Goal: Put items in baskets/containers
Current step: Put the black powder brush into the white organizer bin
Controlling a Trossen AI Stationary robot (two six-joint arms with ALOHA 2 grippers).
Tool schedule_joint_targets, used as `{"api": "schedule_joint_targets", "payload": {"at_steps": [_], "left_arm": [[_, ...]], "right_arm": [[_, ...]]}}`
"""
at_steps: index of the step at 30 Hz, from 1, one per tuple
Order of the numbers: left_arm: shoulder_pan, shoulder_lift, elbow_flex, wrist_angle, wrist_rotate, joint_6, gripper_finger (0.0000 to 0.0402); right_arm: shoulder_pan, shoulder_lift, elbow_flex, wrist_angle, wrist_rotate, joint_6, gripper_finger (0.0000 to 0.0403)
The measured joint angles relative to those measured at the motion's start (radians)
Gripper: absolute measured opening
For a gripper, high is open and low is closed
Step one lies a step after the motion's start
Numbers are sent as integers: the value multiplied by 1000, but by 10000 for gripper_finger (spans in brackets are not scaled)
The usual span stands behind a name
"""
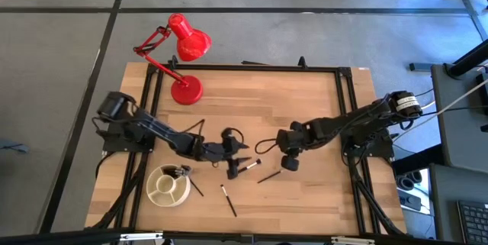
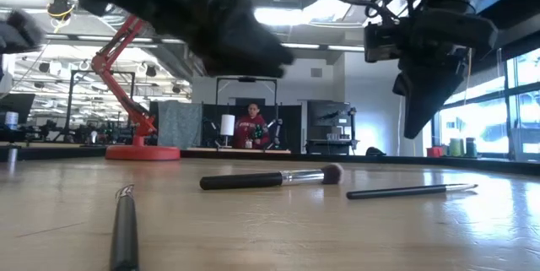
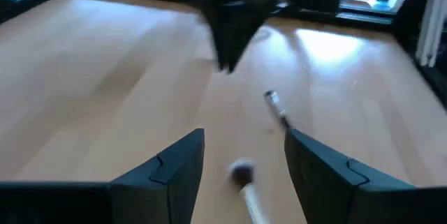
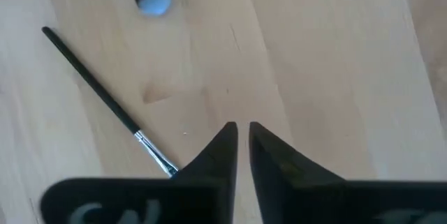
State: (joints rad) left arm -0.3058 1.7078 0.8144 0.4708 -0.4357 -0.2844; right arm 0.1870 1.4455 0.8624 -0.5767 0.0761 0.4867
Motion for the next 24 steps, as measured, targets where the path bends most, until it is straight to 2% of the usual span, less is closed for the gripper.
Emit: {"api": "schedule_joint_targets", "payload": {"at_steps": [9,13,16,20,24], "left_arm": [[3,214,228,-204,9,-17,196],[25,294,304,-216,4,-17,196],[47,315,348,-298,14,-55,196],[73,320,379,-474,89,-128,196],[98,320,382,-502,208,-173,196]], "right_arm": [[-35,0,1,33,7,-72,112],[-38,-1,1,31,43,-75,126],[-40,-1,1,17,45,-75,127],[-40,-1,1,-5,45,-74,128],[-48,-1,1,-4,45,-85,128]]}}
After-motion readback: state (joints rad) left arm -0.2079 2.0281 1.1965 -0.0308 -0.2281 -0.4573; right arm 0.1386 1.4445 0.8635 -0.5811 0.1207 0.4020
